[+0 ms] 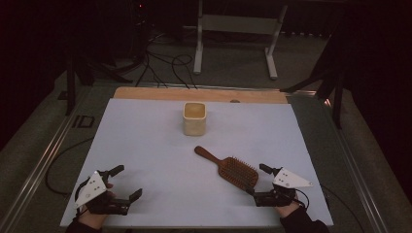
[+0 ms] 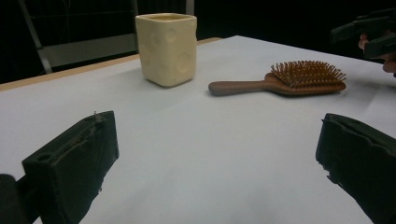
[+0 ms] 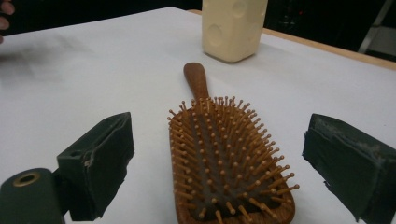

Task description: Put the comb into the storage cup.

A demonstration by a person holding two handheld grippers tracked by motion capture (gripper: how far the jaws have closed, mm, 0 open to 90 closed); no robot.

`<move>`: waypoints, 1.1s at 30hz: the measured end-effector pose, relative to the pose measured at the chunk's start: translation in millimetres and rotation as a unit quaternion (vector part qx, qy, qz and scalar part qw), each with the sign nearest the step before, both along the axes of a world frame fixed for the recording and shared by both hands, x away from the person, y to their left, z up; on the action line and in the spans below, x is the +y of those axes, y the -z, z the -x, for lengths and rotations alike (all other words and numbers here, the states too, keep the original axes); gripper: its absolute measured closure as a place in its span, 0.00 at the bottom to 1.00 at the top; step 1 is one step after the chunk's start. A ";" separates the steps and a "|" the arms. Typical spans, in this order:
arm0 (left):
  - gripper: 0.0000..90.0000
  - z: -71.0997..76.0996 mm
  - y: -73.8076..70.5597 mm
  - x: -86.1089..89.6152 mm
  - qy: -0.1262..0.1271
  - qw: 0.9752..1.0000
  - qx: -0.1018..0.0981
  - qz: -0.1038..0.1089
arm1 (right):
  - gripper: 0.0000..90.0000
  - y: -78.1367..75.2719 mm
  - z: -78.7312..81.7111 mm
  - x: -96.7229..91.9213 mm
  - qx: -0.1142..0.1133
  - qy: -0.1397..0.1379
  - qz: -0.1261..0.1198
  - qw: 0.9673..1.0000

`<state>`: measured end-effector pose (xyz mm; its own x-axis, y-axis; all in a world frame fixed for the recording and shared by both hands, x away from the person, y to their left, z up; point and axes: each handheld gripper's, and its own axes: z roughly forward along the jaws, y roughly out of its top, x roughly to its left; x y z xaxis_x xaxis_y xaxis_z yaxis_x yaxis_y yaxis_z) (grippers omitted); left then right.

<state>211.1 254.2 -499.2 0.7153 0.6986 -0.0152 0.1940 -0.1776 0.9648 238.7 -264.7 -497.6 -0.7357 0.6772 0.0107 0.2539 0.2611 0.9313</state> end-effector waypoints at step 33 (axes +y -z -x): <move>0.00 -1.4 -1.1 1.7 -0.020 0.999 0.033 -0.020 | 0.09 -18.4 0.1 8.0 0.036 -0.039 0.010 0.999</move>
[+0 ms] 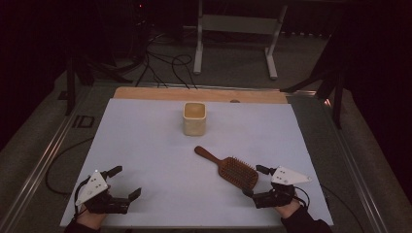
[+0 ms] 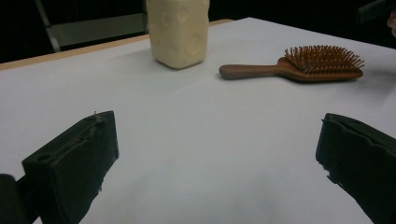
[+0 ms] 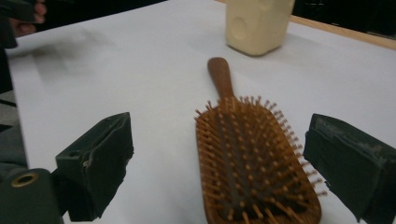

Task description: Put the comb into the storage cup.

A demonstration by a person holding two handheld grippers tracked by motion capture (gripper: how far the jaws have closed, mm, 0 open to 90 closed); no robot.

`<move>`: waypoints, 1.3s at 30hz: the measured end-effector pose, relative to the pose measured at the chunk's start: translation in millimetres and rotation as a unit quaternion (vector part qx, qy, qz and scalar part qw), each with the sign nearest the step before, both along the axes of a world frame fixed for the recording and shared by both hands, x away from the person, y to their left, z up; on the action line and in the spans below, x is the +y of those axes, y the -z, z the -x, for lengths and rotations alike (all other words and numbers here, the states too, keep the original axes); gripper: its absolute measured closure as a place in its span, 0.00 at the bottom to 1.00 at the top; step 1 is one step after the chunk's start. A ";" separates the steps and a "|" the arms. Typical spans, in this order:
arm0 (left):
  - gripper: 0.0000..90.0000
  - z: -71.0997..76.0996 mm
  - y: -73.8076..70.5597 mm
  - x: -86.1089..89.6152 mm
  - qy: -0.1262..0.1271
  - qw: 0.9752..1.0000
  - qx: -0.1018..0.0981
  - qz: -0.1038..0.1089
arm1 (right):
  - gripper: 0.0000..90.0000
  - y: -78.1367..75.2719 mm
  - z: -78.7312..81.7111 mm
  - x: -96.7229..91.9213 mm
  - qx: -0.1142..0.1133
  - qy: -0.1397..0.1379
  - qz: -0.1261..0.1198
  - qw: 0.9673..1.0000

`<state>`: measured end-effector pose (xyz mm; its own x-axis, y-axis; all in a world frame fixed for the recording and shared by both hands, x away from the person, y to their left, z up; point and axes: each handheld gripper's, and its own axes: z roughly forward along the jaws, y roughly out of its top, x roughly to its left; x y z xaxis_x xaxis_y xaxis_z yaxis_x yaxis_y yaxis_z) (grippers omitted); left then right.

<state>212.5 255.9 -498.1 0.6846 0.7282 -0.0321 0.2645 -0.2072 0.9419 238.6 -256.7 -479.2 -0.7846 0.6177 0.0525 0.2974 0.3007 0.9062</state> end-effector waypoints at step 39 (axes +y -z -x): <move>0.00 0.9 -1.6 -0.3 0.002 1.000 0.001 0.005 | 0.09 -77.4 -64.6 69.1 -0.019 -0.141 0.022 0.990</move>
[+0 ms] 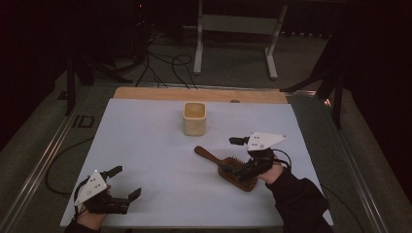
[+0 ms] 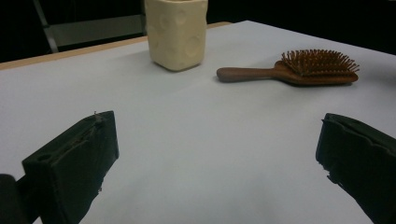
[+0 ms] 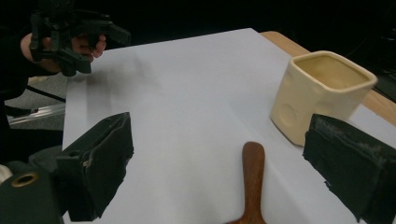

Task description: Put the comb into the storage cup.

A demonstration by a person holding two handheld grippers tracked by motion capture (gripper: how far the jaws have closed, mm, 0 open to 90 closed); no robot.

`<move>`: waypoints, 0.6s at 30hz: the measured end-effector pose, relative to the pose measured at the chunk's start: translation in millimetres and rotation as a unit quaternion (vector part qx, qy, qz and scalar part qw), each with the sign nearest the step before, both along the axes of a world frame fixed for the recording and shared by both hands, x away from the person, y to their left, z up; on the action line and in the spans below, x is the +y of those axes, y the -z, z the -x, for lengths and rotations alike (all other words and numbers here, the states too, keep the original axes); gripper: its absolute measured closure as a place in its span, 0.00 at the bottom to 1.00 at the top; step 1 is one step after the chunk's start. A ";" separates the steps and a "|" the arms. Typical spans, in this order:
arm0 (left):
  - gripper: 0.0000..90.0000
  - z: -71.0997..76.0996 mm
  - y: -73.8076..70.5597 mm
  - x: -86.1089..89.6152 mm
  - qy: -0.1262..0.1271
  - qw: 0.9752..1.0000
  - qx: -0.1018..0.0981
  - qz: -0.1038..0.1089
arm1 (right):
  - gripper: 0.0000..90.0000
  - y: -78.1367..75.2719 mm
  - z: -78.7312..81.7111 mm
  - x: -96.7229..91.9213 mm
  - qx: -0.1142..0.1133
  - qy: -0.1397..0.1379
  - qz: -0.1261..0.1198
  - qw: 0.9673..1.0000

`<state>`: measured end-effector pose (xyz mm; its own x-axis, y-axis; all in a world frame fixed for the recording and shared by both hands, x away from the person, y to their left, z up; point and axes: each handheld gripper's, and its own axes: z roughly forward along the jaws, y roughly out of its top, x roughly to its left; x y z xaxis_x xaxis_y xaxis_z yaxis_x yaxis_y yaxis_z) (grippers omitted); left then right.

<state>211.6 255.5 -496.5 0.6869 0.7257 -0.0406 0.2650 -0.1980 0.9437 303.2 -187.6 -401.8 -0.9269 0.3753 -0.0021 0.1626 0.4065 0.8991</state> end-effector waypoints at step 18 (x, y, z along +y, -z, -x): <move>0.00 0.2 0.2 0.0 0.002 1.000 0.001 0.002 | 0.09 19.4 -35.9 43.2 0.032 -0.058 0.039 0.997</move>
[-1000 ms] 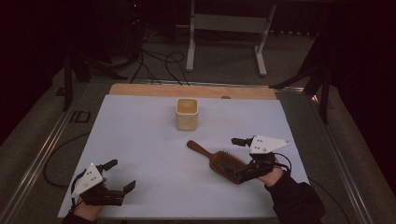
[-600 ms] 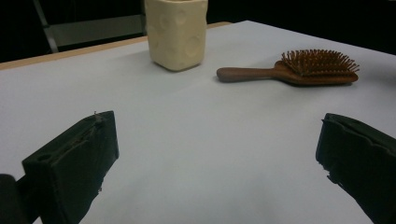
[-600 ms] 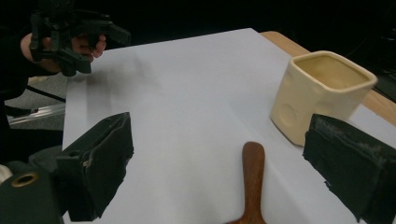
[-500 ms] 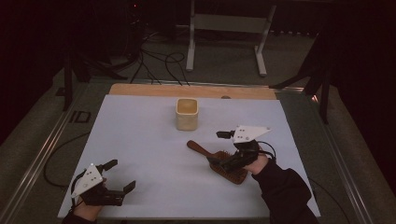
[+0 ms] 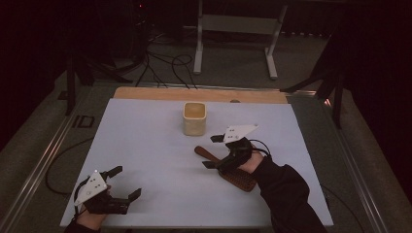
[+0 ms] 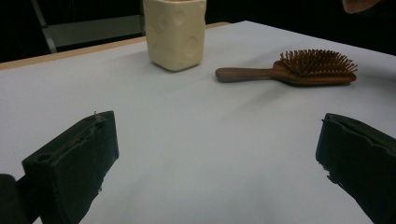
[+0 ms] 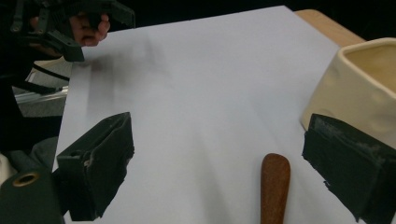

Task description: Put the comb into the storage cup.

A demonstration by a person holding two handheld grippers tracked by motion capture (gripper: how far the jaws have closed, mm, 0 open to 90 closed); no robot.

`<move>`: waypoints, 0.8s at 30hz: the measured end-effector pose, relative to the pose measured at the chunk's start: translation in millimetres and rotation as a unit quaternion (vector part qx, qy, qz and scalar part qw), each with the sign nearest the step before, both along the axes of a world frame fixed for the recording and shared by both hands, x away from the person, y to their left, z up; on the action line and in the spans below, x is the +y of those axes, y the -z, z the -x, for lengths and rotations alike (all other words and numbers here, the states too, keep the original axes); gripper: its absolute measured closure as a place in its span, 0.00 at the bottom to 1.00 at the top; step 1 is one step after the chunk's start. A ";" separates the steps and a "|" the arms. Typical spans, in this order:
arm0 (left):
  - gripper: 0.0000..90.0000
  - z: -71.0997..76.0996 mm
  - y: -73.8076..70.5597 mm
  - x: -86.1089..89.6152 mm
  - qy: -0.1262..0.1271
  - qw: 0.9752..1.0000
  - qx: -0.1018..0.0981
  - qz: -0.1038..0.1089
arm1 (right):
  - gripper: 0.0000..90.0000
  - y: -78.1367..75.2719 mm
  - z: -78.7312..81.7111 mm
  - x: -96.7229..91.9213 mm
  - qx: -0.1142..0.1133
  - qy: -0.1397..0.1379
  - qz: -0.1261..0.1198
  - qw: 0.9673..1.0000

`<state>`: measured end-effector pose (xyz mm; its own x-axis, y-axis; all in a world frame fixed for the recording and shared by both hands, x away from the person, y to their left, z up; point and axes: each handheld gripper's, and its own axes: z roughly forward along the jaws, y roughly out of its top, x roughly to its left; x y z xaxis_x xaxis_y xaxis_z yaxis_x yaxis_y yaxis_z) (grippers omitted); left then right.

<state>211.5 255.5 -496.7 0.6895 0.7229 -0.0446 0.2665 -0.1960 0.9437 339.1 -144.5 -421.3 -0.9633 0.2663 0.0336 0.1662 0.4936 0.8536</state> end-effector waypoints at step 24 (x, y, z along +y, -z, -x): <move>0.00 -0.6 0.7 0.5 0.004 1.000 0.003 0.003 | 0.79 40.4 -24.1 33.7 0.026 -0.042 0.123 0.991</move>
